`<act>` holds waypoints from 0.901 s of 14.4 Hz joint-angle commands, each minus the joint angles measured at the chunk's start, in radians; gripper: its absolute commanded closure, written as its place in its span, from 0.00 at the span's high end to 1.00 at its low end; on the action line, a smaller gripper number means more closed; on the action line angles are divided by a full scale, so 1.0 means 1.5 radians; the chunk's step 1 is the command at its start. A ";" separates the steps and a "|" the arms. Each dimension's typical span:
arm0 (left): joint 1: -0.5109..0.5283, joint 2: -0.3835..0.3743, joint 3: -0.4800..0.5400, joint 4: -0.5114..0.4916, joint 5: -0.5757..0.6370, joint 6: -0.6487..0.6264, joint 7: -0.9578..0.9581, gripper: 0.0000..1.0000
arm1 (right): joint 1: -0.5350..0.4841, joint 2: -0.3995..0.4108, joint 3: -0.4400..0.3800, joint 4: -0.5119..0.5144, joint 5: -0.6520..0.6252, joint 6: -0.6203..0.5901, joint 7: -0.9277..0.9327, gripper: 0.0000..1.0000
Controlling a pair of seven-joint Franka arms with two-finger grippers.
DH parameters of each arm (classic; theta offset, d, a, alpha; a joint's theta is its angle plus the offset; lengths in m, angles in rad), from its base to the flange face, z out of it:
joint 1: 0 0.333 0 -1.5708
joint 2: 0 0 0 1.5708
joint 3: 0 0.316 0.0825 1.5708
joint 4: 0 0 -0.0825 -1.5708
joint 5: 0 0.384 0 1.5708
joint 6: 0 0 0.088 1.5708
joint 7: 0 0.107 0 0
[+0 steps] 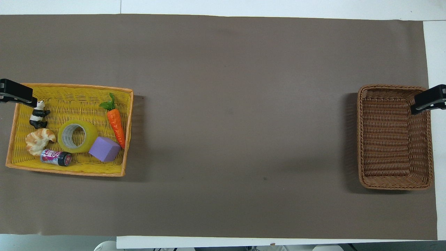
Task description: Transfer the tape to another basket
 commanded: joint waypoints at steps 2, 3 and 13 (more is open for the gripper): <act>-0.004 -0.015 0.004 -0.013 -0.004 -0.004 -0.009 1.00 | -0.004 -0.015 0.003 -0.016 -0.003 0.001 -0.014 1.00; -0.004 -0.015 0.004 -0.014 -0.003 -0.004 -0.009 1.00 | -0.004 -0.015 0.003 -0.016 -0.003 0.001 -0.014 1.00; 0.077 -0.154 0.005 -0.420 -0.004 0.351 0.018 1.00 | -0.004 -0.015 0.003 -0.016 -0.003 0.001 -0.014 1.00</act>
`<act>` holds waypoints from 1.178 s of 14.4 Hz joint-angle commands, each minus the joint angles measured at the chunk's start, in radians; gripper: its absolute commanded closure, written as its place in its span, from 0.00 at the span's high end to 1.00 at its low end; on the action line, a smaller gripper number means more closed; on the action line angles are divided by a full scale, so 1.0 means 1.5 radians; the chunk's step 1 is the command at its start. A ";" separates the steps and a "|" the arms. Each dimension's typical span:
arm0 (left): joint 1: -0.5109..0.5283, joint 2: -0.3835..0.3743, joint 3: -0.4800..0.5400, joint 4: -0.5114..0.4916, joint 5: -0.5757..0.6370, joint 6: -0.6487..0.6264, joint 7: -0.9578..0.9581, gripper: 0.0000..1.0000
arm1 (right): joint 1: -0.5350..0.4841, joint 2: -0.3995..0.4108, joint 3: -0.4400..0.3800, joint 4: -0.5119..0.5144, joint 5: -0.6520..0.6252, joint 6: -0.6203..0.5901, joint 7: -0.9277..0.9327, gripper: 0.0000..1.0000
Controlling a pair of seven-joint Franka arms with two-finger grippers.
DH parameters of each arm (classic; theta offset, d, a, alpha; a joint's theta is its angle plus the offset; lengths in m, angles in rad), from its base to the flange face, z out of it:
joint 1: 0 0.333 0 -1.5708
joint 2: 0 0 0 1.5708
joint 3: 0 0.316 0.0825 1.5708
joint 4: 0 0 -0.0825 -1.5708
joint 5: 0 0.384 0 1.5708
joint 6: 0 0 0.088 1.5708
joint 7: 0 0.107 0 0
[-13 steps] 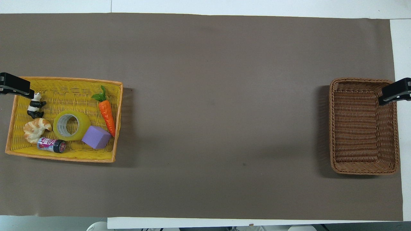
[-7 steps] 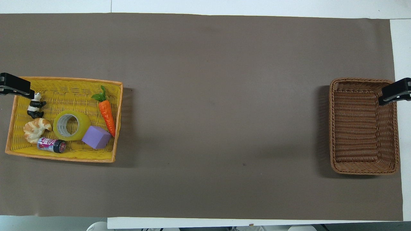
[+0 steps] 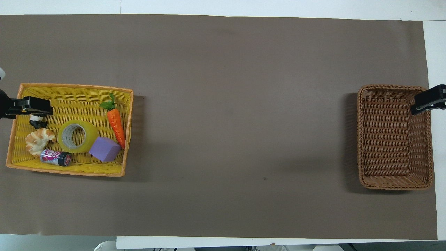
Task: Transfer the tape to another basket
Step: 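Lower the left gripper into the yellow basket onto the yellow tape roll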
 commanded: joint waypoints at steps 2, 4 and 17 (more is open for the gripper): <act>0.055 -0.039 -0.001 -0.153 -0.005 0.100 0.067 1.00 | -0.004 -0.015 0.003 -0.016 -0.003 0.001 -0.014 1.00; 0.056 -0.023 -0.001 -0.215 -0.005 0.159 0.077 1.00 | -0.004 -0.015 0.003 -0.016 -0.003 0.001 -0.014 1.00; 0.056 0.076 -0.001 -0.233 -0.005 0.316 0.128 0.75 | -0.004 -0.015 0.003 -0.016 -0.003 0.001 -0.014 1.00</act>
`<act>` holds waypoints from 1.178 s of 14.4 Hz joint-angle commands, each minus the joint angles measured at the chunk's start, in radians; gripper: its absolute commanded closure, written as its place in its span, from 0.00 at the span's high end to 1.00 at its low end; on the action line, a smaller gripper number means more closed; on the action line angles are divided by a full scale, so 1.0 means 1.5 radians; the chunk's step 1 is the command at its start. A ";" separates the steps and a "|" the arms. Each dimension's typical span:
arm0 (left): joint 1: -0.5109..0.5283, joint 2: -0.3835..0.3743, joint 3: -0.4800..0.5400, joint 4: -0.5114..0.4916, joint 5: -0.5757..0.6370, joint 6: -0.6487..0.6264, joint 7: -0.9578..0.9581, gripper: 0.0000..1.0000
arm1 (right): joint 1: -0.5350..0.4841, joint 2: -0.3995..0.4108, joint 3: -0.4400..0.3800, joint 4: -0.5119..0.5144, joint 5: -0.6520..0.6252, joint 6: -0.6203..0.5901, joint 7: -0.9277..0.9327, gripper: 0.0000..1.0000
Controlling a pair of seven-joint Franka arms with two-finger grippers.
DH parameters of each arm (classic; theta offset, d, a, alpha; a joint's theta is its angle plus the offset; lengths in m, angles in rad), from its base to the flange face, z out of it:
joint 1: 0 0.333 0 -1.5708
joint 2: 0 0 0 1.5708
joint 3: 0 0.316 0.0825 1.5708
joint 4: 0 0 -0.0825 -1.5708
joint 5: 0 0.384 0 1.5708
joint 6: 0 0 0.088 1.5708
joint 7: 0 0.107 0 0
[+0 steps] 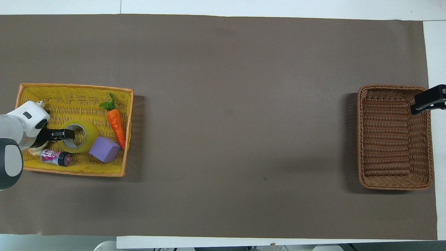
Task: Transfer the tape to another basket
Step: 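Lower the left gripper into the yellow basket onto the yellow tape roll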
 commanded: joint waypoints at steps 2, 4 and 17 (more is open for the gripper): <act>0.005 0.018 -0.001 0.001 -0.004 0.014 0.019 0.65 | -0.004 -0.015 0.003 -0.016 -0.003 0.001 -0.014 1.00; 0.006 0.027 0.000 0.001 -0.004 0.014 0.019 0.56 | -0.004 -0.015 0.003 -0.016 -0.003 0.001 -0.014 1.00; 0.005 0.089 -0.001 -0.002 -0.004 0.069 0.026 0.24 | -0.004 -0.015 0.003 -0.016 -0.003 0.001 -0.014 1.00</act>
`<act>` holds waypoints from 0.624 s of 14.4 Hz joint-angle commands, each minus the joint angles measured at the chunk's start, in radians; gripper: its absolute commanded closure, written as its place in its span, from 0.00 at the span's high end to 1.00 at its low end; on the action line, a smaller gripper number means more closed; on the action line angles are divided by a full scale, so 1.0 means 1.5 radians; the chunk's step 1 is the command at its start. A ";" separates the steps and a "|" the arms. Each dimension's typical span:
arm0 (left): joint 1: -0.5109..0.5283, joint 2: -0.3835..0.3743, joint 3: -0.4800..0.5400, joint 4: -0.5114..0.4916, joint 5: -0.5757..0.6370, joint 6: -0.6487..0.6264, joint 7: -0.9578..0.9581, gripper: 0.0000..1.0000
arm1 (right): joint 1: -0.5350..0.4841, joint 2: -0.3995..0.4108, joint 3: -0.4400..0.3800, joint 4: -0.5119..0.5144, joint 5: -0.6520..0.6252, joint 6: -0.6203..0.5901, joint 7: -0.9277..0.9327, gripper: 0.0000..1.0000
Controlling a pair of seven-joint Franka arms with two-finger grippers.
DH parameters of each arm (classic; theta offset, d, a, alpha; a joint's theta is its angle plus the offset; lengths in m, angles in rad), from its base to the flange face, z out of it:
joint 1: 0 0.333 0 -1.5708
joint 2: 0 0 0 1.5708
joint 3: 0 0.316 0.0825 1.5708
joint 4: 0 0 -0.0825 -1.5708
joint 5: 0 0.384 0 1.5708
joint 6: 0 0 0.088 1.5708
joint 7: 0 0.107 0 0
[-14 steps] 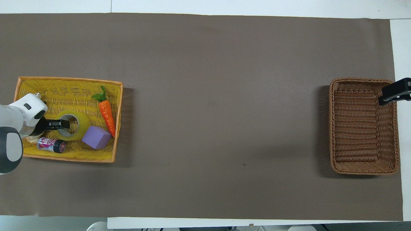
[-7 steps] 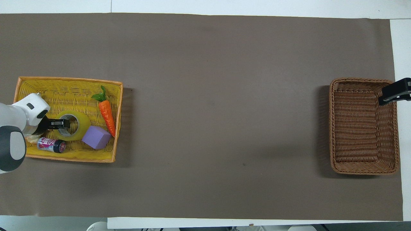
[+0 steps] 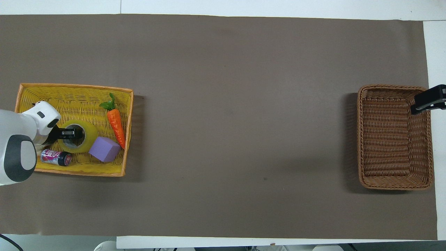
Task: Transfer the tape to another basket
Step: 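Lower the left gripper into the yellow basket onto the yellow tape roll, then close the left gripper on the tape roll and lift it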
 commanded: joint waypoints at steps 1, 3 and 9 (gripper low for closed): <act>0.005 0.016 0.000 0.000 -0.004 -0.007 0.016 0.00 | -0.004 -0.015 0.003 -0.016 -0.003 0.001 -0.014 1.00; 0.005 0.018 0.001 0.032 -0.004 -0.055 0.037 0.00 | -0.004 -0.015 0.003 -0.016 -0.003 0.001 -0.014 1.00; -0.080 0.015 -0.004 0.303 -0.015 -0.407 -0.026 0.00 | -0.004 -0.015 0.003 -0.016 -0.003 0.001 -0.014 1.00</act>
